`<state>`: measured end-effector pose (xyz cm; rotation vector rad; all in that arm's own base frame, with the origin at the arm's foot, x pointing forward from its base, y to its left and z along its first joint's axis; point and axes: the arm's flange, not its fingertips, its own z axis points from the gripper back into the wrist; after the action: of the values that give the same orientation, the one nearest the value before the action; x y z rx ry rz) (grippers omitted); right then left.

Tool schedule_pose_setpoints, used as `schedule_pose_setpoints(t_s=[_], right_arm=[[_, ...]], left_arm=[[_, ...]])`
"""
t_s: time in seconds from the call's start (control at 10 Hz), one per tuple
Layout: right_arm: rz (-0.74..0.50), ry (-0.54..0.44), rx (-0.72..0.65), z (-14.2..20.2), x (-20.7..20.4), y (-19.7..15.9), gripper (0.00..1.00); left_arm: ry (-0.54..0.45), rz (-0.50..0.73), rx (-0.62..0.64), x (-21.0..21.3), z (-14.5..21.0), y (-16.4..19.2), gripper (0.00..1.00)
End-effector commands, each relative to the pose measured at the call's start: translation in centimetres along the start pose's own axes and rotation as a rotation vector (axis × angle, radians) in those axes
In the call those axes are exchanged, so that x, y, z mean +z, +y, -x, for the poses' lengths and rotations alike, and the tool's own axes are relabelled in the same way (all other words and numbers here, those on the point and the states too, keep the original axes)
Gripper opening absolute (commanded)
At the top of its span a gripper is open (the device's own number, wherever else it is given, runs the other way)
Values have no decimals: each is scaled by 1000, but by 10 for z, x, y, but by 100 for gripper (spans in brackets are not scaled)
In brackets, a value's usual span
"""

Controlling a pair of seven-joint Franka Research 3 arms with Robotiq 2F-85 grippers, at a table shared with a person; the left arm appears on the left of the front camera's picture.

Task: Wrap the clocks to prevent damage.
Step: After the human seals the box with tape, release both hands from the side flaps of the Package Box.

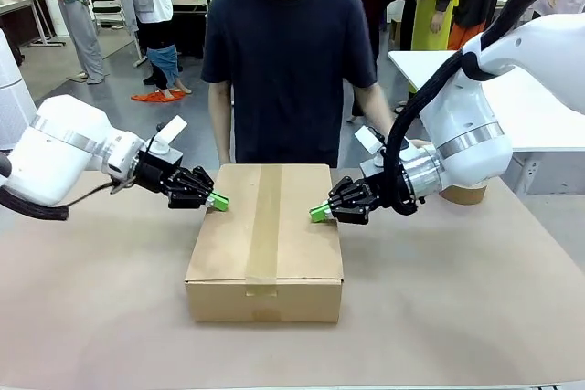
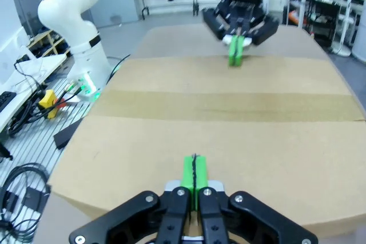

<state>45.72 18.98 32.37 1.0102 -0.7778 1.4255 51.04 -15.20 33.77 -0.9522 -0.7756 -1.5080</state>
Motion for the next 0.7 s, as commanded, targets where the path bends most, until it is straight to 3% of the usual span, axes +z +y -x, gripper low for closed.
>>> schedule_pose_setpoints(t_s=[0.0, 0.3, 0.6], right_arm=[[-25, 127, -39, -51, 42, 16, 1], [121, 318, -96, -143, 124, 55, 1], [275, 334, -102, -202, 186, 91, 1]], left_arm=[[160, -70, -7, 43, -55, -17, 0], [396, -134, 45, 118, -123, -41, 0], [452, -240, 92, 169, -159, -62, 0]])
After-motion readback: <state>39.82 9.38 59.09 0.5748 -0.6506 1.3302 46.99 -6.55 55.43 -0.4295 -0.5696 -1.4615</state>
